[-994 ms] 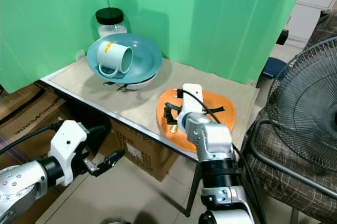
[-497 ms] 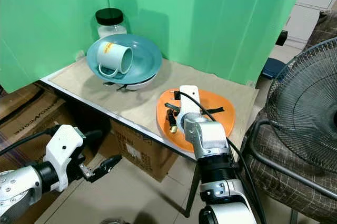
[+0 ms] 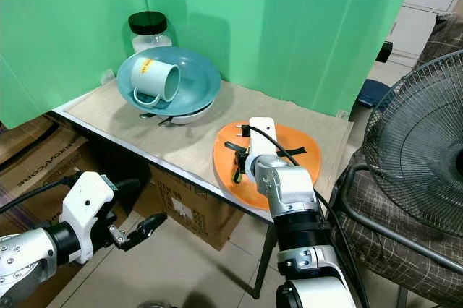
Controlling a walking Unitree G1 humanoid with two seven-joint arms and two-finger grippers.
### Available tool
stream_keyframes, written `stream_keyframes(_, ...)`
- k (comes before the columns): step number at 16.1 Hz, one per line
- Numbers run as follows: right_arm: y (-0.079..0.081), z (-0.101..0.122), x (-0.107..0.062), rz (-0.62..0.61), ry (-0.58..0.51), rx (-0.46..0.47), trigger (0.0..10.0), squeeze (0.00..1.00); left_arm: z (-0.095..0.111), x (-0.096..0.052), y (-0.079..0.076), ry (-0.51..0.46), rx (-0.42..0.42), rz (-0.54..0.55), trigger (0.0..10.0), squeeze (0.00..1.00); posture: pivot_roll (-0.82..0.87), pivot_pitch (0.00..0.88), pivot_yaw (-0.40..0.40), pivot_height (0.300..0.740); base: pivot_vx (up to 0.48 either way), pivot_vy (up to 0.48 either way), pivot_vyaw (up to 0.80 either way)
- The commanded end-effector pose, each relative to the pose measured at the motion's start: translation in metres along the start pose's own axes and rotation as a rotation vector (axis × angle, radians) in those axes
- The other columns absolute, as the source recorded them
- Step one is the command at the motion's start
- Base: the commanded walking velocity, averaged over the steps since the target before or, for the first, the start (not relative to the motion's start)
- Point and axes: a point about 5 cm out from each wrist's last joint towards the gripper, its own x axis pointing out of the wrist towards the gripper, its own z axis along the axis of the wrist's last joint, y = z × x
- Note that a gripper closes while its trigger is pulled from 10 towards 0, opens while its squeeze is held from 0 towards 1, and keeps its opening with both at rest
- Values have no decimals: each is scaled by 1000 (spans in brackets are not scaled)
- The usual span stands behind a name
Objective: Setting the table
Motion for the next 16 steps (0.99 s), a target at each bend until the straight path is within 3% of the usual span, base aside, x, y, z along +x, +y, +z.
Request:
stream_keyframes(1, 1, -5, 2, 22, 40, 7, 0, 0, 2, 0, 2, -7, 13, 6, 10000, 0, 195, 0, -7, 740, 0, 0, 0)
stream_keyframes(12, -31, -2, -4, -20, 45, -30, 0, 0, 5, 12, -2, -42, 9, -20, 10000, 0, 144, 0, -12, 740, 0, 0, 0)
stream_keyframes(16, -53, -5, -9, -40, 22, -27, 0, 0, 8, 15, -2, -55, 16, -26, 10000, 0, 132, 0, -11, 740, 0, 0, 0)
